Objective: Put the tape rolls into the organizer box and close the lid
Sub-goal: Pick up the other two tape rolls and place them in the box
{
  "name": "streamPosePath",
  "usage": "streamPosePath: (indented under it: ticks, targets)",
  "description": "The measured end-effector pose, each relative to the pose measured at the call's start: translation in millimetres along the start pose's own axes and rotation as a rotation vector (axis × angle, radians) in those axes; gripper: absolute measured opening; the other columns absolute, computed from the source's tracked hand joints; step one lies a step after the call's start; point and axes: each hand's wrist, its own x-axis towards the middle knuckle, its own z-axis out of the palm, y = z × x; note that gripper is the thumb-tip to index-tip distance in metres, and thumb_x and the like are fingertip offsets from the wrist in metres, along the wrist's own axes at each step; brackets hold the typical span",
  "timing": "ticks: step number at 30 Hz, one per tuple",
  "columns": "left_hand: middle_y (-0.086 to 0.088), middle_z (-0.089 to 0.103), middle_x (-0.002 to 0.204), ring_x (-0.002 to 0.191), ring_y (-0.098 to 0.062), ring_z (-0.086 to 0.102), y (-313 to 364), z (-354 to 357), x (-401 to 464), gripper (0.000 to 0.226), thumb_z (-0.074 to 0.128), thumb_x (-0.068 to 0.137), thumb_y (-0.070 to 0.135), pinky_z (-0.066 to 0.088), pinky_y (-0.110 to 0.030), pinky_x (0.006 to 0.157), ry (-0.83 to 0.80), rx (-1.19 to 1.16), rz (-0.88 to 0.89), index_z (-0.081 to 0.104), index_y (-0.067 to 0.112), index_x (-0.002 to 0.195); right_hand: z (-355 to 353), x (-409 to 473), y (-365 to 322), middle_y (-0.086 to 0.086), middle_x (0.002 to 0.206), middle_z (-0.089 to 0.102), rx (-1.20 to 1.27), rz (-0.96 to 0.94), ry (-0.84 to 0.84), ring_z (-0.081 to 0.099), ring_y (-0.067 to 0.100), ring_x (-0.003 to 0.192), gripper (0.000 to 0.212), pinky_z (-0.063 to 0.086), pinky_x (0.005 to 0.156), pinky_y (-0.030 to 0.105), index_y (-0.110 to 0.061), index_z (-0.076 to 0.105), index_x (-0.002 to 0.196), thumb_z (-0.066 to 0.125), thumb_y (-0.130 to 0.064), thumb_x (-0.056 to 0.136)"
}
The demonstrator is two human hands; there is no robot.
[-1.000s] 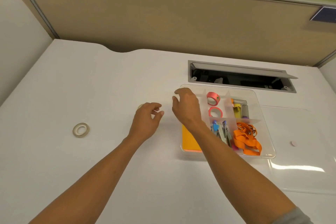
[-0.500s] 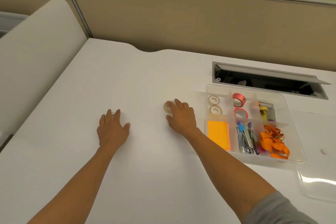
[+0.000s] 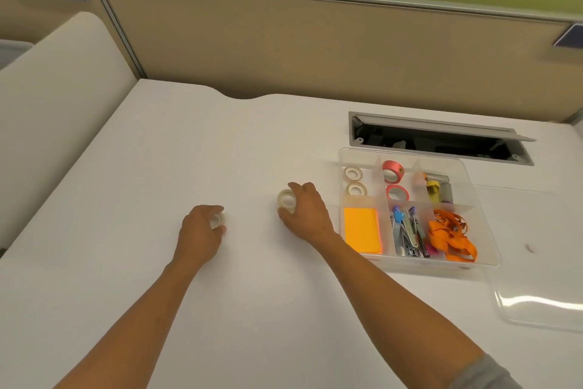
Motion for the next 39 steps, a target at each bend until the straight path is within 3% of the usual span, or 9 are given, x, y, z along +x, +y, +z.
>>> streamPosePath:
  ticks: [7,11,18,21,25,30,33,36,39]
  targets:
    - [-0.009,0.058,0.132,0.121,-0.028,0.054,64,22,-2,0.048,0.073,0.082,0.02,0.041,-0.033,0.101,-0.032,-0.06,0.097,0.058,0.015,0.128,-46,-10,12,0.004,0.117,0.052,0.174,0.015,0.206,0.052,0.019,0.107,0.05,0.039,0.084,0.024,-0.017,0.054,0.125,0.069,-0.032,0.08]
    - [-0.007,0.059,0.132,0.117,-0.028,0.057,111,39,5,0.05,0.075,0.08,0.021,0.046,-0.042,0.102,-0.069,-0.089,0.199,0.059,0.015,0.127,-76,-18,29,0.005,0.119,0.054,0.305,0.099,0.33,0.056,0.022,0.104,0.05,0.047,0.092,0.039,-0.018,0.056,0.124,0.072,-0.031,0.078]
    - [-0.006,0.057,0.135,0.123,-0.024,0.052,183,78,17,0.048,0.071,0.083,0.019,0.04,-0.038,0.107,-0.185,-0.003,0.446,0.057,0.015,0.128,-112,-29,78,0.002,0.118,0.057,0.269,0.171,0.45,0.056,0.02,0.103,0.046,0.052,0.085,0.042,-0.021,0.058,0.119,0.072,-0.034,0.078]
    - [-0.005,0.054,0.14,0.128,-0.024,0.048,211,100,28,0.049,0.069,0.085,0.018,0.035,-0.033,0.106,-0.223,0.085,0.491,0.055,0.017,0.132,-117,-31,97,0.0,0.122,0.056,0.256,0.215,0.452,0.054,0.017,0.107,0.053,0.05,0.086,0.035,-0.025,0.053,0.126,0.071,-0.04,0.079]
    - [-0.007,0.052,0.141,0.126,-0.027,0.05,238,131,46,0.053,0.07,0.084,0.013,0.04,-0.035,0.104,-0.289,0.238,0.524,0.052,0.017,0.134,-120,-31,115,-0.008,0.114,0.053,0.267,0.27,0.448,0.055,0.013,0.102,0.055,0.044,0.077,0.023,-0.035,0.049,0.129,0.069,-0.045,0.079]
    - [-0.01,0.062,0.123,0.101,-0.026,0.061,253,160,63,0.045,0.075,0.078,0.013,0.049,-0.033,0.086,-0.287,0.42,0.504,0.06,0.015,0.12,-119,-30,126,-0.009,0.114,0.054,0.277,0.263,0.424,0.056,0.012,0.099,0.055,0.038,0.068,0.011,-0.039,0.048,0.131,0.067,-0.046,0.08]
    - [-0.011,0.063,0.115,0.09,-0.024,0.061,257,172,67,0.037,0.075,0.078,0.014,0.049,-0.031,0.079,-0.264,0.504,0.515,0.061,0.013,0.113,-117,-29,129,-0.007,0.117,0.054,0.279,0.262,0.407,0.057,0.012,0.098,0.057,0.039,0.067,0.013,-0.037,0.046,0.133,0.066,-0.048,0.081]
    - [-0.012,0.063,0.114,0.092,-0.026,0.061,257,183,68,0.036,0.073,0.08,0.015,0.051,-0.032,0.08,-0.266,0.565,0.517,0.06,0.011,0.113,-116,-29,131,-0.006,0.119,0.054,0.279,0.27,0.401,0.057,0.013,0.097,0.058,0.046,0.071,0.02,-0.036,0.045,0.134,0.065,-0.049,0.081]
    - [-0.013,0.06,0.118,0.095,-0.027,0.062,254,192,69,0.036,0.072,0.081,0.014,0.051,-0.032,0.081,-0.256,0.59,0.517,0.059,0.011,0.114,-116,-29,132,-0.006,0.119,0.054,0.286,0.265,0.401,0.057,0.012,0.095,0.056,0.044,0.068,0.018,-0.036,0.047,0.132,0.066,-0.049,0.081]
